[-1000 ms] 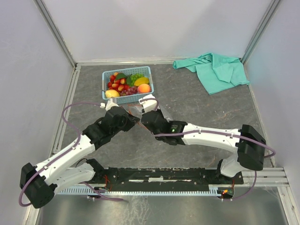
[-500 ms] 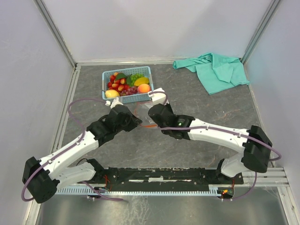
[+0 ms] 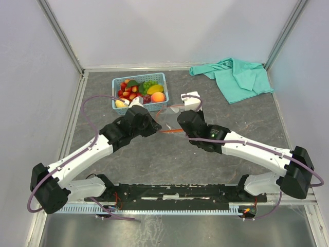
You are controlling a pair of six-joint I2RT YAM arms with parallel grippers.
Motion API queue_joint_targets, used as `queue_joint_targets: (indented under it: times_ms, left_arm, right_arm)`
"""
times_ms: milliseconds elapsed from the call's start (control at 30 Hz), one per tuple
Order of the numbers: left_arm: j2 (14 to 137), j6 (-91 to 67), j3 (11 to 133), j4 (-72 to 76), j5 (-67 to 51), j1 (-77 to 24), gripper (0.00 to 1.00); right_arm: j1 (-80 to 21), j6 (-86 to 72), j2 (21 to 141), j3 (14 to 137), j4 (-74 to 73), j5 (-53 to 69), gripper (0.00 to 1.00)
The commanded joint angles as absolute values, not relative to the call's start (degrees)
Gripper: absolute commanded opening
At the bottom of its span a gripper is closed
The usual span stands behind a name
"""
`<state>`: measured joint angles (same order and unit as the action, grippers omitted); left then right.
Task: Place the food in the zip-top bag and seal the zipper
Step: Open the zipper of the food storage bag, then pick up the fake fruit from the bin.
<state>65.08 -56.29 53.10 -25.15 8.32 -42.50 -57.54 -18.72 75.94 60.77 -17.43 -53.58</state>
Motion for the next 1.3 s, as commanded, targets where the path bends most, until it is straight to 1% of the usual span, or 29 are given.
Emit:
queue_joint_targets:
  times_ms: [0,67,267,433,567,633,700,833,1033,1167,1267]
  left_arm:
    - [63.77,-52.20,53.92,-22.86,5.95,-42.31,0.19]
    - [63.72,-50.49,54.20,-21.81,5.29,-42.36,0.28]
    - [63.88,-40.64,59.27,-24.46,7.11,-42.25,0.46]
    - [62.98,-36.41,61.40,-26.27,9.88,-42.06,0.62]
    - [63.01,-32.30,62.39,-26.74,14.41,-41.83,0.74]
    - [63.66,-31.19,63.16,-27.05,17.42,-41.56,0.78]
    - [64.75,-29.61,64.25,-27.51,18.97,-41.14,0.81]
    - [69.65,-26.84,67.98,-28.46,18.01,-38.06,0.84]
    - [79.62,-25.17,73.50,-28.54,7.19,-29.53,0.85]
    - [88.36,-23.37,78.56,-28.56,-2.46,-22.96,0.85]
    - [94.53,-20.79,82.61,-28.39,-6.28,-21.12,0.86]
  right_arm:
    - [-56.91,-18.63,73.87,59.80,-16.40,-54.95,0.01]
    - [-56.95,-18.06,73.57,59.45,-16.10,-54.51,0.01]
    - [-56.95,-15.67,74.23,58.04,-16.45,-59.40,0.01]
    - [-56.95,-14.42,73.63,58.19,-16.94,-61.77,0.01]
    - [-56.19,-14.31,73.37,57.42,-16.95,-61.92,0.01]
    - [-55.32,-14.54,73.44,57.52,-17.84,-60.34,0.01]
    - [-54.66,-14.19,73.28,57.55,-18.32,-59.72,0.01]
    - [-53.22,-11.37,72.07,54.58,-13.59,-57.16,0.01]
    - [-52.40,-8.51,72.37,52.88,-9.64,-54.42,0.01]
    - [-52.29,-9.51,73.54,53.64,-11.21,-53.77,0.01]
    - [-52.29,-9.32,73.41,52.91,-10.85,-54.02,0.02]
